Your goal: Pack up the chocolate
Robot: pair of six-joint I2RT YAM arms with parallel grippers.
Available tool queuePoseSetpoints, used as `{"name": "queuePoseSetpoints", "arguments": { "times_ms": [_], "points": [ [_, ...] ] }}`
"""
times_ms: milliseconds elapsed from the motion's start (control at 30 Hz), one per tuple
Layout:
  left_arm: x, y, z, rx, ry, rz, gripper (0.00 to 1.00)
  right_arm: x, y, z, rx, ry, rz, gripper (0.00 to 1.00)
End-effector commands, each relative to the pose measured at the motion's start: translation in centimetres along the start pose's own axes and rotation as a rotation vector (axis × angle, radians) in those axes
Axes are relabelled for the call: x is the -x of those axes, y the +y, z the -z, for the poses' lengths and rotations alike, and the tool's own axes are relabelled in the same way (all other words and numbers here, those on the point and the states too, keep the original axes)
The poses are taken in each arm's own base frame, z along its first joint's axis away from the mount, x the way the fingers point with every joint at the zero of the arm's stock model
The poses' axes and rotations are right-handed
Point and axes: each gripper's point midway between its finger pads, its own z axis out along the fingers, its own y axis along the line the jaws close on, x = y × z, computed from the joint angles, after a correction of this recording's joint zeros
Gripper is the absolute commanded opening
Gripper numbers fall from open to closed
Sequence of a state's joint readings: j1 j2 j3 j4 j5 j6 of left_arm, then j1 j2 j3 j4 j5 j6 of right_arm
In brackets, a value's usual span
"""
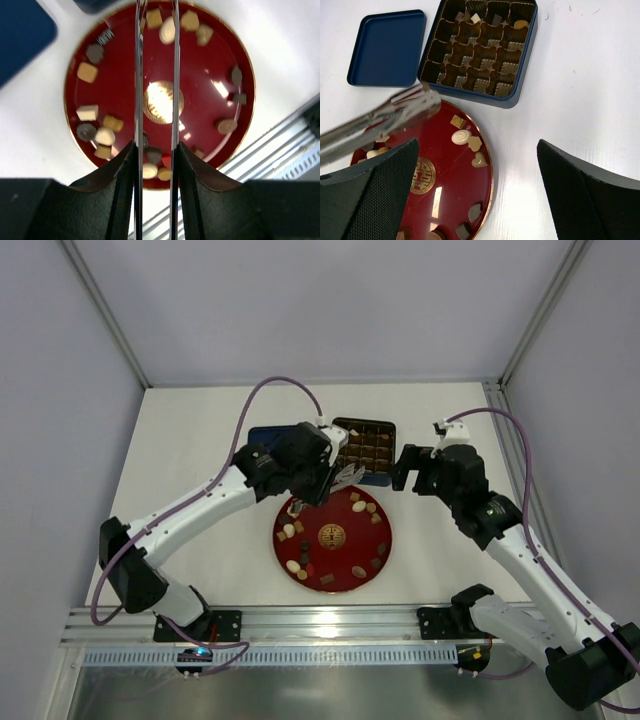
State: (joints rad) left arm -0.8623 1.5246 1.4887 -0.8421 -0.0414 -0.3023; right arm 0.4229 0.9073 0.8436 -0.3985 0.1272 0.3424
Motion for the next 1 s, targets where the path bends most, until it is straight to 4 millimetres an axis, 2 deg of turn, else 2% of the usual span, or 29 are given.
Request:
{"name": "queuePoseSetpoints", "arguments": {
  "times_ms": [0,67,233,700,967],
  "points": [
    [-2.5,-1.1,1.4,-0.04,0.045,-0.045,0.36,1.6,0.4,0.5,0.013,-0.044,-0.002,1.0],
    [-3.7,-1.3,1.5,-0.041,0.064,-0.051,0.36,1.5,0.3,0.4,0.009,-0.039,-0.001,1.0],
    [-5.2,-1.8,1.1,-0.044,0.093,-0.061,0.38,1.4,0.3,0.3,0.008,-0.036,-0.002,1.0],
    [-4.7,-2.7,-2.9,-0.048,0.117,-0.082,0.38,1.5,0.1,0.4,0.0,-0.037,0.006,1.0],
    [-4.8,-3.0,-4.2,-0.056,0.13,-0.093,0.38,1.5,0.1,0.4,-0.001,-0.039,0.008,1.0]
  ]
}}
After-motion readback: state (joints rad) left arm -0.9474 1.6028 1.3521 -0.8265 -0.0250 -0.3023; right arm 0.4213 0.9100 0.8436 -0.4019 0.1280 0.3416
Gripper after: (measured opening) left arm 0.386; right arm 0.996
